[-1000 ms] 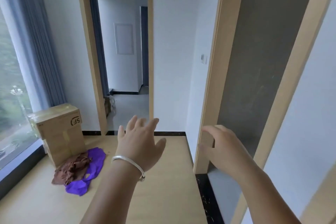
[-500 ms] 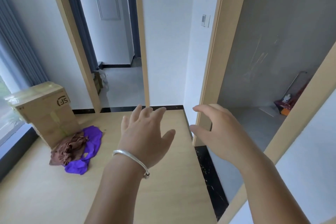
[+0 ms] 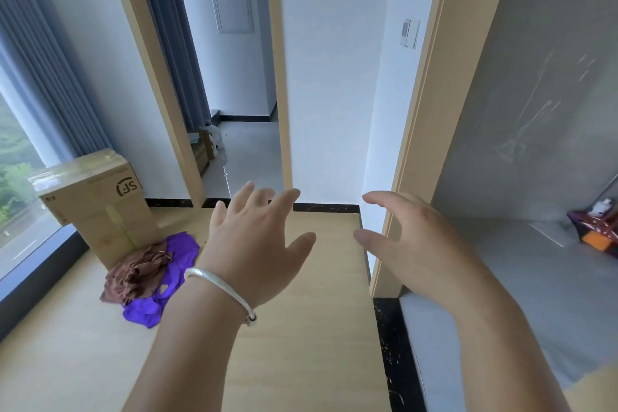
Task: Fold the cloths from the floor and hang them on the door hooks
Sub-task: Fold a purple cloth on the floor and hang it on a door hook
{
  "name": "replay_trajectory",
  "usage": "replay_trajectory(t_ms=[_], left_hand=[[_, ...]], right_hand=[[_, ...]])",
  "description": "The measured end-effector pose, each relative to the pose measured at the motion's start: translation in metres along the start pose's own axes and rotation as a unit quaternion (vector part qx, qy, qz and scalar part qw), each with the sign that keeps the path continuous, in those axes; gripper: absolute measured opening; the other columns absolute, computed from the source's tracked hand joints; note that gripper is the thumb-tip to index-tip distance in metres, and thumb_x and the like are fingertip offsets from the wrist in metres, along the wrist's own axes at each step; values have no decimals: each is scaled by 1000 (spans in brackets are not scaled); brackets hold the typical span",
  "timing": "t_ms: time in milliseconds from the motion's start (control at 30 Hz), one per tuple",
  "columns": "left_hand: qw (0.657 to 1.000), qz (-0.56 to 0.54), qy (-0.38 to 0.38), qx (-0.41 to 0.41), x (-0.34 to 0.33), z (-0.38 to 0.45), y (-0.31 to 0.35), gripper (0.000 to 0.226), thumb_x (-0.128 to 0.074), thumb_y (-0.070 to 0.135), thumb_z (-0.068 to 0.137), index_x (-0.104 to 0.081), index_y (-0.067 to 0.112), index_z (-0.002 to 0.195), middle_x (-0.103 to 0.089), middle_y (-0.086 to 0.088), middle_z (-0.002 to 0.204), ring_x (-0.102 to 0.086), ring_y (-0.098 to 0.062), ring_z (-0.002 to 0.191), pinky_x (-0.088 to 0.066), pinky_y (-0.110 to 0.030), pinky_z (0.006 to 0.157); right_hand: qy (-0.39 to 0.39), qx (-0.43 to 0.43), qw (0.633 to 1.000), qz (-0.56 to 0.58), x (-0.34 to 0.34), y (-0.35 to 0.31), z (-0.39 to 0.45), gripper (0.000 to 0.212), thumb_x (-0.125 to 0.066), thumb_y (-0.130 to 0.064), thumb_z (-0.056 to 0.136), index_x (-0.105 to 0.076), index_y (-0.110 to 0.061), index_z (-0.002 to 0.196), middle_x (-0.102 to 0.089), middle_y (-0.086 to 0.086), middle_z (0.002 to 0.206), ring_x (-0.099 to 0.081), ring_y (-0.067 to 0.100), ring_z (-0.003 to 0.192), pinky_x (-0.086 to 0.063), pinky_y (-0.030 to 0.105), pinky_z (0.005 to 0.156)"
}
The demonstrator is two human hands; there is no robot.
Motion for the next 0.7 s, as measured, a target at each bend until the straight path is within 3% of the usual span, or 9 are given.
replay_trajectory(t_ms=[233, 333, 700], left_hand=[[1000, 6, -14, 3, -25, 72, 3, 64, -37, 64, 91, -17, 41, 147, -28, 14, 151, 0, -15, 148, -7, -45, 120], [1000, -1, -14, -8, -35, 112, -5, 64, -35, 65, 90, -16, 42, 147, -28, 14, 151, 0, -14, 148, -6, -46, 120], [998, -52, 12, -30, -39, 295, -89, 65, -36, 62, 91, -17, 39, 148, -31, 12, 150, -3, -17, 148, -11, -48, 120]], right_hand=[[-16, -6, 999, 29, -8, 32, 70, 49, -55, -53, 86, -42, -47, 133, -38, -32, 131, -33, -6, 125, -29, 21, 88], [-2, -10, 1000, 24, -15, 40, 107, 52, -57, -51, 87, -40, -45, 136, -35, -30, 136, -30, -6, 127, -28, 20, 90], [19, -14, 999, -44, -48, 20, 288, 55, -55, -49, 88, -35, -43, 140, -29, -27, 141, -26, -5, 132, -28, 20, 93]])
Point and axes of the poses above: each hand's wrist, its own z-axis towards the middle knuckle, its own x-axis out of the back of the hand, y = z × x, the point moved 5 cm from there along z, towards the middle knuckle
